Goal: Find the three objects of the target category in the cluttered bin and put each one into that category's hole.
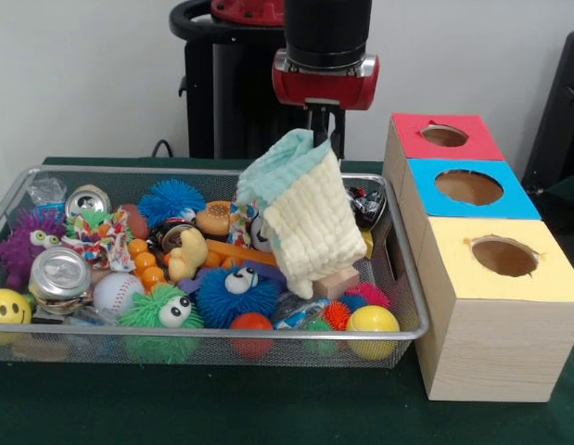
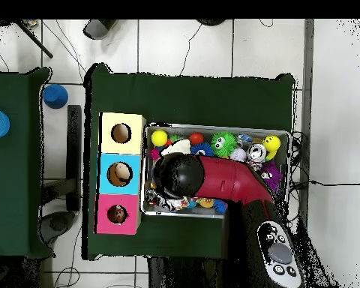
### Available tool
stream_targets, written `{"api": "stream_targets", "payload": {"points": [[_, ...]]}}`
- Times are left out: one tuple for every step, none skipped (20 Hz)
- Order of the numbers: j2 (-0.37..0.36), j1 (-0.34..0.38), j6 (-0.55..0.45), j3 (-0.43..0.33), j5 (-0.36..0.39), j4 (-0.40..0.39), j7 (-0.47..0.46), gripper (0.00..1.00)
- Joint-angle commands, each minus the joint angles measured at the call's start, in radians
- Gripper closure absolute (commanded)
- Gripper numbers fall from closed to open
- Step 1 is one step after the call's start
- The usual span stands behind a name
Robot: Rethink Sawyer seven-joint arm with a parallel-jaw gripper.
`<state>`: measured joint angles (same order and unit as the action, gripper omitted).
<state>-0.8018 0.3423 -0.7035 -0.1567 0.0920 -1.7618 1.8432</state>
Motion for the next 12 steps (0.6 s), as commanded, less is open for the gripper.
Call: {"api": "stream_targets", "payload": {"points": [[-0.011,-0.002,-0.068,0.008,-0.038,-0.035,0.129,1.00],[-0.011,-0.002,-0.062,0.009,-0.038,-0.040,0.130,1.00],[-0.012,-0.001,-0.056,0.012,-0.040,-0.045,0.133,1.00],[-0.012,0.000,-0.051,0.013,-0.041,-0.049,0.134,1.00],[-0.010,0.003,-0.042,0.012,-0.037,-0.048,0.129,1.00],[-0.009,0.004,-0.037,0.012,-0.035,-0.049,0.127,1.00],[-0.007,0.004,-0.030,0.012,-0.029,-0.044,0.123,1.00],[-0.005,0.002,-0.027,0.015,-0.028,-0.041,0.123,0.00],[-0.005,0.002,-0.021,0.016,-0.027,-0.043,0.124,0.00],[-0.006,0.002,-0.014,0.018,-0.027,-0.045,0.126,0.00],[-0.007,0.002,-0.008,0.019,-0.026,-0.047,0.128,0.00],[-0.007,0.002,-0.005,0.020,-0.032,-0.051,0.133,0.00]]}}
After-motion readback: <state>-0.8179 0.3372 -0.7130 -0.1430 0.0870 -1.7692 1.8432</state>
